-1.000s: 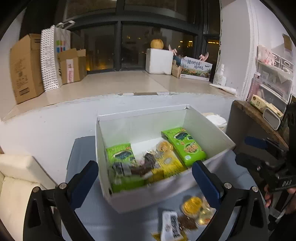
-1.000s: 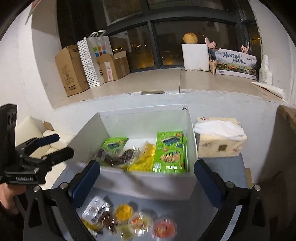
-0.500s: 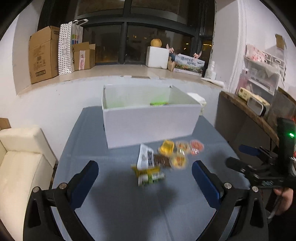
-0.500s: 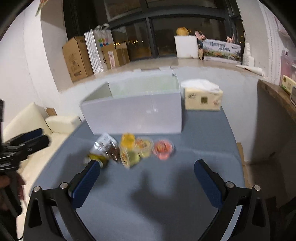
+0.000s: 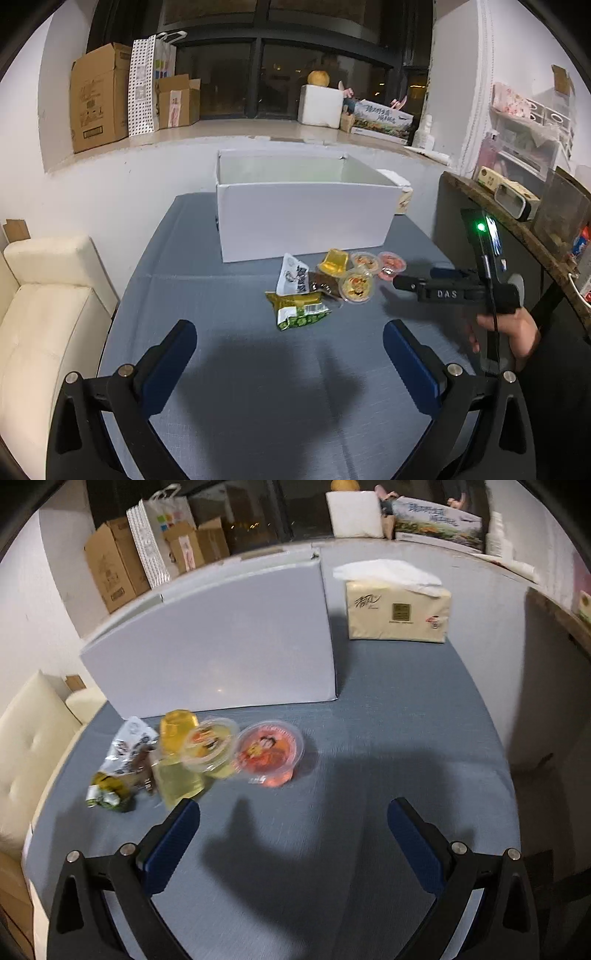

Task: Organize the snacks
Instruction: 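Grasp the jelly cup with the cartoon-printed lid with the right gripper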

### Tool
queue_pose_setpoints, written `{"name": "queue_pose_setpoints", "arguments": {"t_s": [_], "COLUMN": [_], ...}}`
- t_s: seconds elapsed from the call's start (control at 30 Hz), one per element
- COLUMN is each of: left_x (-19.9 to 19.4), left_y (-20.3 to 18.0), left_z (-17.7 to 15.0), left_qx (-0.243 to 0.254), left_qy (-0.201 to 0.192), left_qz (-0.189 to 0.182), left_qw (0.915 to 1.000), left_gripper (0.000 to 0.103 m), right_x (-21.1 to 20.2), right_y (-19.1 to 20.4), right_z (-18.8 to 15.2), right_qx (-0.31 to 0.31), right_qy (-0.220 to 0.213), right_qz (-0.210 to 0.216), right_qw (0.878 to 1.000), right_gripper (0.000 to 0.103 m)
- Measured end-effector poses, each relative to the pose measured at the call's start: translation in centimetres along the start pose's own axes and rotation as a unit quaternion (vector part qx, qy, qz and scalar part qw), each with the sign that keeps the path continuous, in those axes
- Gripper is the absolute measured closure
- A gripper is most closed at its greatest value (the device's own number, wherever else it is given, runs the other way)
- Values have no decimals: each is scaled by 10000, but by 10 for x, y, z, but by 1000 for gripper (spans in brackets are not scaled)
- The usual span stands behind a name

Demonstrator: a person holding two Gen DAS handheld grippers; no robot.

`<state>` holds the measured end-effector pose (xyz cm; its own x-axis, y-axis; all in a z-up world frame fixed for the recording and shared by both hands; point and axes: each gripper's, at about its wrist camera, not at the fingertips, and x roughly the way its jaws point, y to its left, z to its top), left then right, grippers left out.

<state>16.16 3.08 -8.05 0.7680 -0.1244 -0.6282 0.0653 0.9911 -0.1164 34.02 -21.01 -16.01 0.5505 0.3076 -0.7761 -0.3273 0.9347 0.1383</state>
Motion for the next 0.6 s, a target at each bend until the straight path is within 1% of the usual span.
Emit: {"name": "queue_pose_setpoints", "arguments": {"t_s": [0.23, 0.33, 0.37, 0.4, 0.43, 0.47, 0.5, 0.6], "left_x": [12, 18, 19, 21, 23, 24, 26, 35], "left_y": [2, 0, 0, 0, 0, 0, 1, 2], "left_z": [-2, -4, -5, -5, -5, -5, -5, -4], "left_qx": [-19, -26, -28, -32, -46, -57, -66, -87], "left_qy": [107, 181, 191, 210, 229, 237, 251, 297], "left_qz": [-22, -22, -27, -41, -37, -33, -35, -57], "left_qw": [9999, 9998, 9998, 9998, 9997, 9997, 9997, 9995], "left_gripper": [0, 0, 0, 0, 0, 0, 0, 0], "right_x": [10, 19, 21, 23, 27, 29, 29, 21], "right_y": [1, 6, 8, 9, 11, 12, 13, 12], "right_z": [16, 21, 23, 25, 26, 27, 26, 21], "right_qx": [-99, -218, -261, -297, -358, -385, -424, -377], "right_qy": [-75, -33, -3, 62, 189, 260, 260, 180], "right_qz": [8, 51, 55, 28, 18, 29, -18, 151], "right_qw": [9999, 9997, 9996, 9995, 9992, 9989, 9988, 9990], "right_gripper": [0, 6, 13, 30, 39, 61, 61, 61]}}
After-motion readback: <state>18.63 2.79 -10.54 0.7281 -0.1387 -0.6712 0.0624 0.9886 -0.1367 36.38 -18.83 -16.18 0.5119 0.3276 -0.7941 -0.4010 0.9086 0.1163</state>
